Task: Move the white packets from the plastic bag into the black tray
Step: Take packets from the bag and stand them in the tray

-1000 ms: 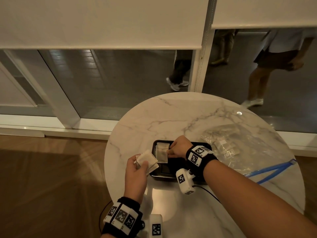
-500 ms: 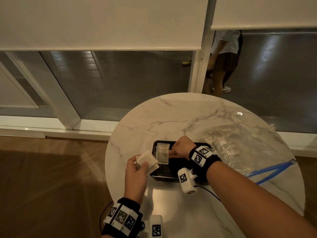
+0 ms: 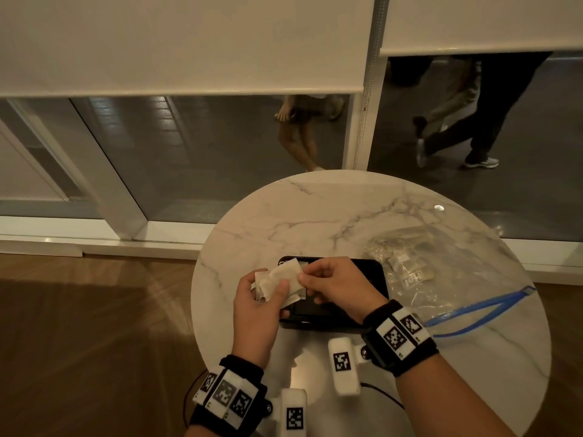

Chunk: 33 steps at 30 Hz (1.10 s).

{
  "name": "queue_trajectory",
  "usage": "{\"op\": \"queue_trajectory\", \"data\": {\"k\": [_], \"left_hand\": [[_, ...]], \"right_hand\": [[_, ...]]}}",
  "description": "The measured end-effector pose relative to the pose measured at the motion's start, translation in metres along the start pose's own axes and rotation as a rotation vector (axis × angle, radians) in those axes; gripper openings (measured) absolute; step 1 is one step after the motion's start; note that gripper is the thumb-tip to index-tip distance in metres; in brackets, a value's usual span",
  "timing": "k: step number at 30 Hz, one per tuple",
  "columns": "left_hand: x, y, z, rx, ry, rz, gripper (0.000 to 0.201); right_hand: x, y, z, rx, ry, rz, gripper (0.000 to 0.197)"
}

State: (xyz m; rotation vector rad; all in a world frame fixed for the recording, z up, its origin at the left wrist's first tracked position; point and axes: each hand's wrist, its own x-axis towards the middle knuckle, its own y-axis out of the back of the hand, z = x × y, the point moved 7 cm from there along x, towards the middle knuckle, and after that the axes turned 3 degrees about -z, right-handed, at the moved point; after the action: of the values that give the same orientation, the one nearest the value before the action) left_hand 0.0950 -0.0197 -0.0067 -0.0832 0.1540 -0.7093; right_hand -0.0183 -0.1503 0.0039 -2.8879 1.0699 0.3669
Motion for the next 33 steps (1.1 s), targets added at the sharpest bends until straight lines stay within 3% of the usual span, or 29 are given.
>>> {"op": "queue_trajectory", "data": {"k": [3,8,14,19,23,27,31,33], "left_hand": [[-0.004,-0.006,0.001,0.005,-0.01,-0.047,0.031],[-0.007,-0.006,-0.001,0.059,-0.037,-0.072,0.027],[0.006,0.028,-0.013,0.213,-0.053,0.162,0.021],[0.01,0.037,-0.033,0.176,0.034,0.188,0.019],[0.009,0.031,-0.042,0.192,0.066,0.163,0.018],[0.009,0.027,-0.046,0.201,0.082,0.136,0.015],[0.008,0.026,-0.05,0.195,0.096,0.125,0.016],[0.008,0.025,-0.051,0.19,0.105,0.113,0.016]], "right_hand": [[-0.01,0.002,0.004,0.071,0.051,0.079,0.016],[-0.016,0.0,0.004,0.124,0.087,0.068,0.016],[-0.002,0.024,0.015,0.121,-0.018,0.258,0.007],[0.022,0.025,0.037,-0.175,-0.128,0.319,0.009],[0.035,0.011,0.047,-0.37,-0.193,0.265,0.018],[0.042,0.0,0.054,-0.418,-0.27,0.212,0.027],[0.054,-0.002,0.061,-0.49,-0.335,0.221,0.009],[0.06,-0.002,0.064,-0.553,-0.355,0.225,0.018]]}}
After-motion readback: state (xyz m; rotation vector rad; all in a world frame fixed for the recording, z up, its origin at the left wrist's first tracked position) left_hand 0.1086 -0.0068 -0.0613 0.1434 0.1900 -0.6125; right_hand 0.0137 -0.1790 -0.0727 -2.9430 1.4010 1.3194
